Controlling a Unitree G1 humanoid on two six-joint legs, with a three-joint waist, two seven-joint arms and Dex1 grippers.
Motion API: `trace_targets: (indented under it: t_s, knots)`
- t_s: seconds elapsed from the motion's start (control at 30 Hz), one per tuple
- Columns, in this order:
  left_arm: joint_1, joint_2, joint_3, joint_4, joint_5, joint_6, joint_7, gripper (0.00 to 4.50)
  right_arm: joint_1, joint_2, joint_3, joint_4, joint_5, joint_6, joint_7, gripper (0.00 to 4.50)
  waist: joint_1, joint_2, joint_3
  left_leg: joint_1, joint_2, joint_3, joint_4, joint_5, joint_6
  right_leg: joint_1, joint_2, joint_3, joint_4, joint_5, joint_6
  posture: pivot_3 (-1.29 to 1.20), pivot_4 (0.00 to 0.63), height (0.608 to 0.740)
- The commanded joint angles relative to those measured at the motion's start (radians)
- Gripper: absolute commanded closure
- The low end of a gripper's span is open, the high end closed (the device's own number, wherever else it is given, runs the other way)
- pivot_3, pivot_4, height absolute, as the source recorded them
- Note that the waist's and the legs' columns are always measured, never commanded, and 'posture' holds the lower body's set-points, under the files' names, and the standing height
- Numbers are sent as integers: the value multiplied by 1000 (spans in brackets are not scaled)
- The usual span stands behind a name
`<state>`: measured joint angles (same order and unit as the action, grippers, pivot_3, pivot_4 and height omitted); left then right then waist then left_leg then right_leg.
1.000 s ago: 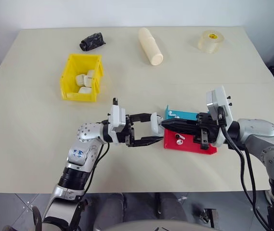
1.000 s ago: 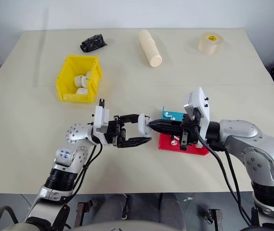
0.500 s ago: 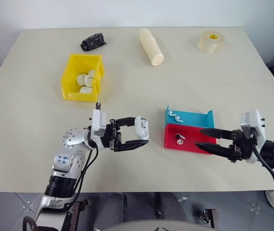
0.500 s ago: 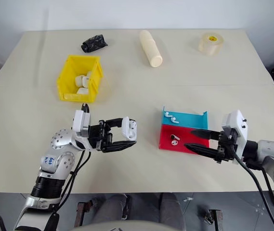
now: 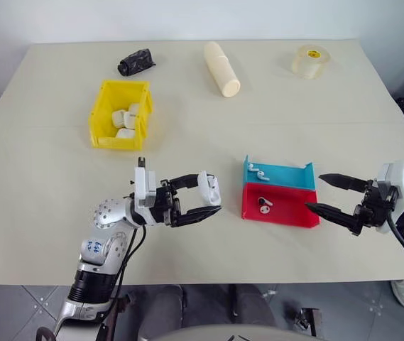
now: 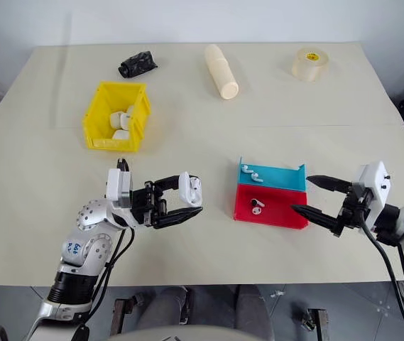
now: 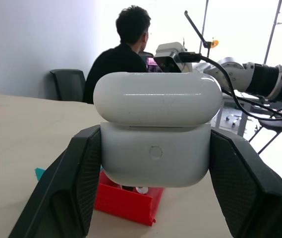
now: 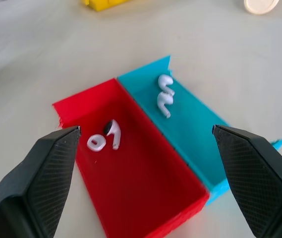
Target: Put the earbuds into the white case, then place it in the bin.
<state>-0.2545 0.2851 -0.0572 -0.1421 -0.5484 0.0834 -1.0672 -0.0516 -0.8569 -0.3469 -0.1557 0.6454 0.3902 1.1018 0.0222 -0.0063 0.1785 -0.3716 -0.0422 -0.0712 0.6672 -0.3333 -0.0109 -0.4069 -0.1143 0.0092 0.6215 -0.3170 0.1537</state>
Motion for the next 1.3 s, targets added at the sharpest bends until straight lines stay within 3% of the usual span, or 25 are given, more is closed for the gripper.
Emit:
trace_targets:
  t_s: [0.03, 0.13, 0.3, 0.53, 0.73, 1.17, 1.3]
  knots:
    - [-17, -7, 1, -14, -2, -21, 8, 1699, -90, -29, 49, -83, 14, 73, -34, 56, 0, 0, 0, 0, 0, 0, 0, 0, 0, 0, 0, 0, 0, 0, 0, 0, 150, 740]
    - [-31, -7, -2, -2, -1, -23, 0, 1699, -203, -66, 124, -106, 10, 217, -91, 56, 2, 0, 0, 0, 0, 0, 0, 0, 0, 0, 0, 0, 0, 0, 0, 0, 150, 740]
    - [-45, 1, -9, 12, -8, -22, -30, 1699, -567, -102, 368, -31, -77, 508, -148, 56, -1, 1, 0, -1, 0, -1, 0, 0, -1, -1, 0, 0, -1, 0, 0, 0, 150, 740]
    - [-38, -17, -27, -4, -1, -28, -19, 1699, -815, -52, 656, 133, -275, 623, -157, 56, 3, 0, 0, -6, -1, -2, 0, 0, -1, -4, -2, -2, -2, 0, -1, 0, 150, 740]
    - [-25, -26, -38, -20, 3, -36, -4, 1699, -889, 4, 770, 257, -393, 593, -141, 56, -1, 0, 0, -6, -1, -1, 0, 0, 0, -5, -2, -2, -1, 0, 0, 0, 150, 740]
    - [-31, -38, -48, -13, 10, -55, 15, 1699, -920, 67, 822, 332, -513, 549, -62, 56, -2, 1, 0, -6, -1, -1, 1, 0, -1, -6, -1, -2, -1, 0, 0, 0, 150, 740]
    - [-40, -41, -47, -7, 11, -56, 13, 1699, -919, 86, 821, 334, -530, 548, -45, 966, -2, 1, 0, -6, -1, -1, 1, 0, -1, -6, -1, -2, -1, 0, 0, 0, 150, 740]
